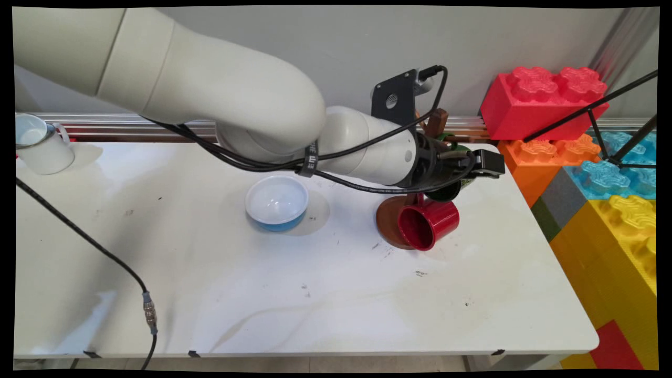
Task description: Pick up the green mug from the rack, then place the picked object on the table
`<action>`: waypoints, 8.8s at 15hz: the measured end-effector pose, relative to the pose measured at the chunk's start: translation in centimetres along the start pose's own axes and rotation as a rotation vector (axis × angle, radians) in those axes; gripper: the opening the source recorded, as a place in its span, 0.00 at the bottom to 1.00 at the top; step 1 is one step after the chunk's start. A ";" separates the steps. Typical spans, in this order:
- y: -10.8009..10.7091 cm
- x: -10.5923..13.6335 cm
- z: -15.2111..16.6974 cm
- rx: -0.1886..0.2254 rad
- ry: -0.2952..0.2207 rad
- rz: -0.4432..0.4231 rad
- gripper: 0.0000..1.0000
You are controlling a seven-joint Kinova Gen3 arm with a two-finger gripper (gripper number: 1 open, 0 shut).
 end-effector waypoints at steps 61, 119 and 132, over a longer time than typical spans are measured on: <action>0.7 -1.4 -4.3 -0.222 -0.043 -0.005 0.00; -7.0 4.0 1.4 0.421 -0.840 0.824 0.00; -7.6 3.4 4.5 0.428 -0.927 0.794 0.00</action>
